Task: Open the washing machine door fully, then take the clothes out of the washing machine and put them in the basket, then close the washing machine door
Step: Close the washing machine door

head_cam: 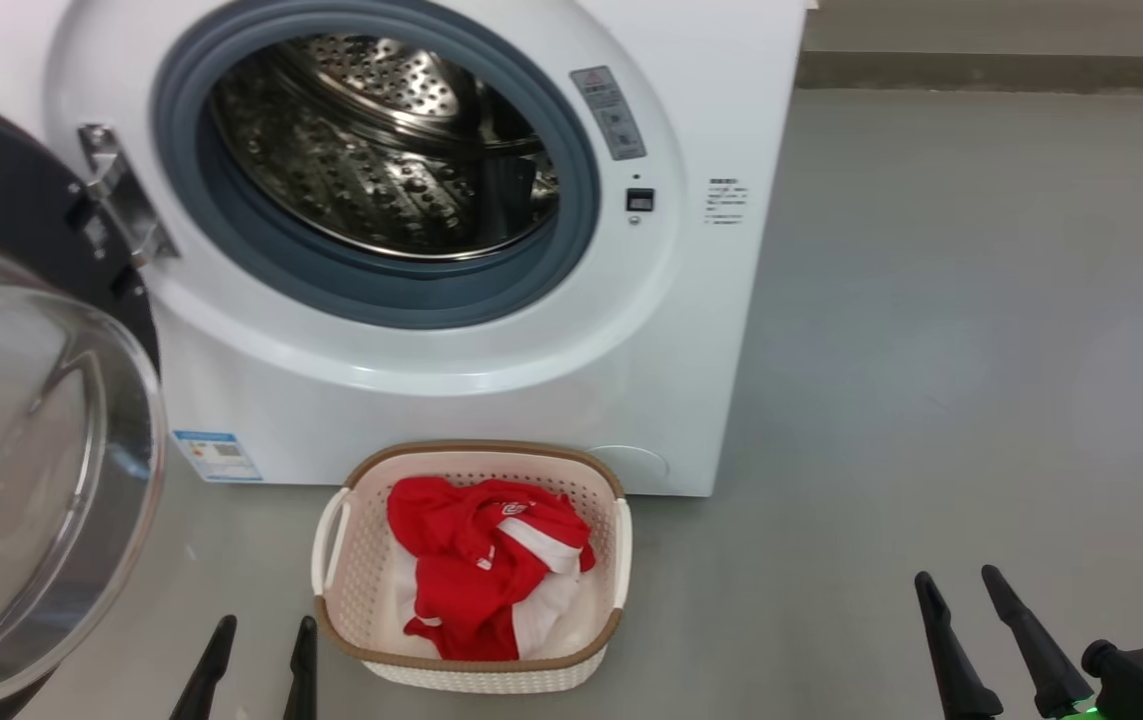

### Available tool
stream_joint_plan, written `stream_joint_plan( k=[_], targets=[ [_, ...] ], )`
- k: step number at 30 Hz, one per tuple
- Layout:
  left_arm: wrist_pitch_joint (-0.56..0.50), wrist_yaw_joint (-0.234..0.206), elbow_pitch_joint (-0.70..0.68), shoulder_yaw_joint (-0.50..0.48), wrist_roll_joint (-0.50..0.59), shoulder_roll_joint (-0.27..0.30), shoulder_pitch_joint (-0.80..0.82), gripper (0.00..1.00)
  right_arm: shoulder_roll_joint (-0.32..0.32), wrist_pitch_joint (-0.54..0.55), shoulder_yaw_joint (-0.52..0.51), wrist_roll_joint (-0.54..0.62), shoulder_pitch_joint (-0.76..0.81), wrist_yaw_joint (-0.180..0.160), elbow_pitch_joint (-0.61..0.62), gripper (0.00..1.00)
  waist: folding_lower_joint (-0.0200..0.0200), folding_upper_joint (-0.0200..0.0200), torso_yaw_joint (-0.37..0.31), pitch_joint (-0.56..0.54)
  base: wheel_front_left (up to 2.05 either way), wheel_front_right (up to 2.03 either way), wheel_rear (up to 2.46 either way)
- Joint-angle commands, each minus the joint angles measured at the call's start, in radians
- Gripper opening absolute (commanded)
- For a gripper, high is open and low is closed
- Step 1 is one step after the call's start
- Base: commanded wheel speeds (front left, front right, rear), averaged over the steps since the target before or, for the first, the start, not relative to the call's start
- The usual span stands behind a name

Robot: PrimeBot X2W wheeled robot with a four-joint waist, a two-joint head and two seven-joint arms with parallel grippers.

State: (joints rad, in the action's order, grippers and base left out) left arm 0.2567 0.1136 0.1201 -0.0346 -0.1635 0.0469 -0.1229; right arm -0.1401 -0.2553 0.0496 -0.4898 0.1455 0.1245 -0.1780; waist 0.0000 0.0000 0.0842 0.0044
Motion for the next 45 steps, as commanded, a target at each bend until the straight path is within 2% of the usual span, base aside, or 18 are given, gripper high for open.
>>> stream_joint_plan(
  k=[1,25,35,45],
  targets=[
    [0.005,-0.006,-0.018,-0.028,-0.011,0.003,0.026,1.0,-0.023,-0.006,0.032,0.003,-0.031,0.006,0.019,1.0,0.0,0.0,0.035,-0.003,0.0,0.0,0.0],
    [0.005,-0.055,-0.005,0.008,-0.064,0.003,-0.011,1.0,-0.047,-0.006,0.153,-0.004,-0.073,0.006,-0.01,1.0,0.0,0.0,0.395,-0.041,0.0,0.0,0.0],
    [0.005,-0.128,-0.057,0.009,-0.123,0.003,-0.046,1.0,-0.06,-0.006,0.247,-0.02,-0.148,0.006,-0.035,1.0,0.0,0.0,0.429,-0.013,0.0,0.0,0.0],
    [0.005,-0.156,-0.089,0.008,-0.151,0.003,-0.058,1.0,-0.076,-0.006,0.313,-0.039,-0.215,0.006,-0.06,1.0,0.0,0.0,0.439,0.002,0.0,0.0,0.0]
  ],
)
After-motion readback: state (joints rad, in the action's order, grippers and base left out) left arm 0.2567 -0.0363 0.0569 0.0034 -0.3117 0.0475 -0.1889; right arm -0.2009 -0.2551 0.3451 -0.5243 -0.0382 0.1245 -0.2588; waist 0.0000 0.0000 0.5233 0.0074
